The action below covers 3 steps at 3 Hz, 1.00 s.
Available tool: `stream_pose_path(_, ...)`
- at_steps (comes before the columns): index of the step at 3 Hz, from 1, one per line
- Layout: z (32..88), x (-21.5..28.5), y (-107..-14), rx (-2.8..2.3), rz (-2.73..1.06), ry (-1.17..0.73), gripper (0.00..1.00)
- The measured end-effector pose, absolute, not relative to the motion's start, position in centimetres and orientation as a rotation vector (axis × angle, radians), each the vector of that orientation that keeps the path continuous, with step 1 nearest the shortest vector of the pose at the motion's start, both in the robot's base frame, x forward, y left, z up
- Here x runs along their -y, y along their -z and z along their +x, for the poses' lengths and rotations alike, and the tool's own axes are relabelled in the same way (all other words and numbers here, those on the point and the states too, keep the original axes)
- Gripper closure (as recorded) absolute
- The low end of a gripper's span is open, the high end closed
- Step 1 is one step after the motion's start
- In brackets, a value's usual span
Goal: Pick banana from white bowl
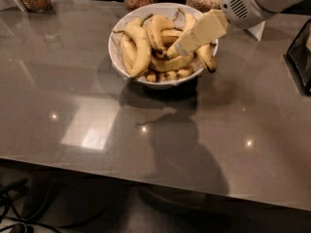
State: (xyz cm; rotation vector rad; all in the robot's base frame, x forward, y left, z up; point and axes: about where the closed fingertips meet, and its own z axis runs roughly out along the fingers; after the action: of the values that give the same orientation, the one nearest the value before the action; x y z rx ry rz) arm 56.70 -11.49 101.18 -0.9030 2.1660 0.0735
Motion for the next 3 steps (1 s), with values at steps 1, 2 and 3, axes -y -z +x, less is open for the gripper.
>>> stream_pose_path(1, 57.9, 12.0, -100.0, -2.163, -0.855, -0.103, 0.00)
stream_pose_path(2, 59.7, 12.2, -99.1, -2.155, -0.823, -0.133, 0.06)
stream_pose_path(3, 61.5, 12.3, -98.3, -2.149, -0.802, -0.157, 0.23)
